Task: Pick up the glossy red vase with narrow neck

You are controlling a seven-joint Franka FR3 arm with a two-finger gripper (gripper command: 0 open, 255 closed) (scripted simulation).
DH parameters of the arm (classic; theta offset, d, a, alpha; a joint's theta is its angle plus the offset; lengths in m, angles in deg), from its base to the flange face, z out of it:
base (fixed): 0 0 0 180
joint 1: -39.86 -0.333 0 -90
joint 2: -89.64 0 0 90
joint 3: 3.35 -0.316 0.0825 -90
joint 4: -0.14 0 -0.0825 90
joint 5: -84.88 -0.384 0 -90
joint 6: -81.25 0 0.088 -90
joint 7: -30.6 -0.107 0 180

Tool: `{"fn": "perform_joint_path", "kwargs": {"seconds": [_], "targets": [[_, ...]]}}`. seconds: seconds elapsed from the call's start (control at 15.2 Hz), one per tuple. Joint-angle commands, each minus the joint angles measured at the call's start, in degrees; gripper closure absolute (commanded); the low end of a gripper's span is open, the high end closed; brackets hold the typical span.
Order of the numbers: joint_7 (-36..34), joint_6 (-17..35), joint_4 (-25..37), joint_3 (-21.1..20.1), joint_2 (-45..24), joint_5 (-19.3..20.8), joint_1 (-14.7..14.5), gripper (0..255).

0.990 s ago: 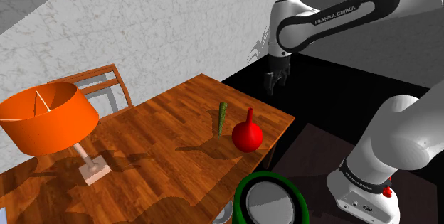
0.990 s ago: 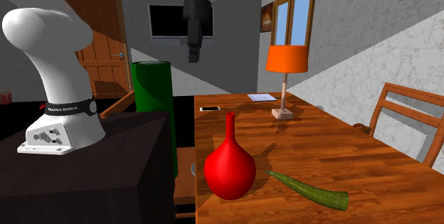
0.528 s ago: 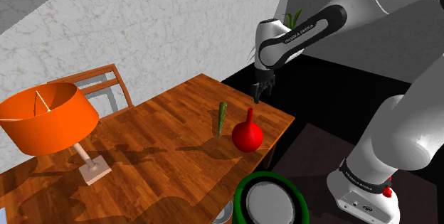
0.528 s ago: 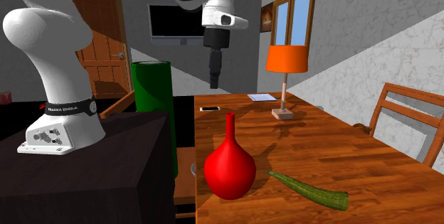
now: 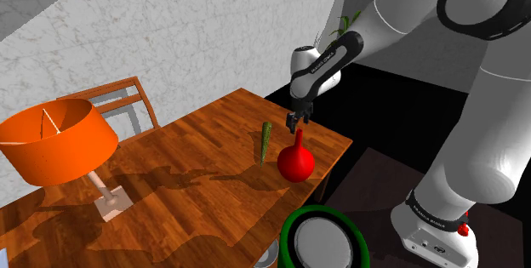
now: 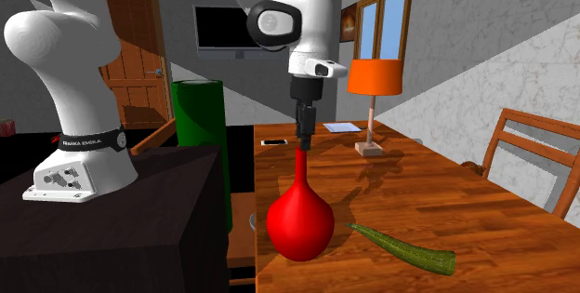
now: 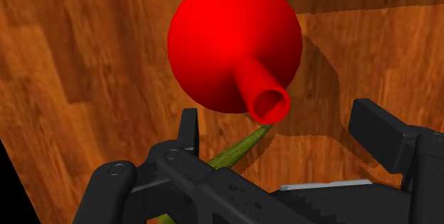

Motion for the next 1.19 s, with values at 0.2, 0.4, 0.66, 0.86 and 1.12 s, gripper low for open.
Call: {"fn": "perform_joint_path", "kwargs": {"seconds": [0.2, 0.4, 0.66, 0.86, 1.12], "targets": [[0.7, 3.5, 0.3, -0.3, -3.8, -0.9, 0.2, 0], [1.0, 5.4, 0.3, -0.5, -5.6, -1.3, 0.4, 0], [1.0, 5.4, 0.3, -0.5, -5.6, -1.3, 0.4, 255], [1.0, 5.4, 0.3, -0.5, -5.7, -1.3, 0.4, 255], [1.0, 5.4, 0.3, -0.5, -5.6, -1.3, 0.4, 255]]}}
